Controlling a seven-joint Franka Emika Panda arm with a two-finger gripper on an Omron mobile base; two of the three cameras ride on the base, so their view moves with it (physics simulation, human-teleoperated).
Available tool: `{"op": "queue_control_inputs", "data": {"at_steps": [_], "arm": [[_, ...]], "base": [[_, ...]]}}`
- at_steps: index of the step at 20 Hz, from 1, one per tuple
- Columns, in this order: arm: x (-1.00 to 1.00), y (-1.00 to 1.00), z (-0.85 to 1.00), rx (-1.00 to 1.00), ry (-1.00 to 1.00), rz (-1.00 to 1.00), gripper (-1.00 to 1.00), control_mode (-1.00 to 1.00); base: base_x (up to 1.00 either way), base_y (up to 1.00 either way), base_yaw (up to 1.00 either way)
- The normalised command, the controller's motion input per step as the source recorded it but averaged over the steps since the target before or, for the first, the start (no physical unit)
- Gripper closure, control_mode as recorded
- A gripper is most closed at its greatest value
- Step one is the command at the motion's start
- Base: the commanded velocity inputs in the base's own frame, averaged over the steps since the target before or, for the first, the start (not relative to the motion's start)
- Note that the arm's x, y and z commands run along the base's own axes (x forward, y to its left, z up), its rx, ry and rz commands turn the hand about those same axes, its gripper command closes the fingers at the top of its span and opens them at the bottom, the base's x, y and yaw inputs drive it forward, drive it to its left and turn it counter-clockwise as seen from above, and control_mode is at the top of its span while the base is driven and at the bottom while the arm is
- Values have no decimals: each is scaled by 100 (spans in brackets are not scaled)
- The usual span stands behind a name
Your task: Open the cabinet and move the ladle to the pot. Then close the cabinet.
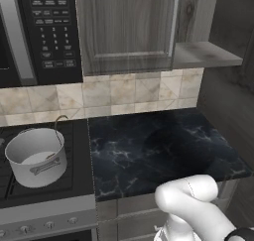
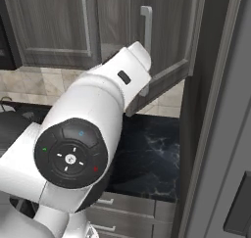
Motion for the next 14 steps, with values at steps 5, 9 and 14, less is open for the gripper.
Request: {"op": "queue_control_inputs", "data": {"at_steps": [5, 9, 14], "arm": [[0, -31, -29, -20, -15, 7, -100, -100], [9, -32, -36, -21, -13, 8, -100, -100], [14, -19, -27, -20, -12, 9, -100, -100]], "base": [[0, 0, 0], [0, 0, 0], [0, 0, 0]]}}
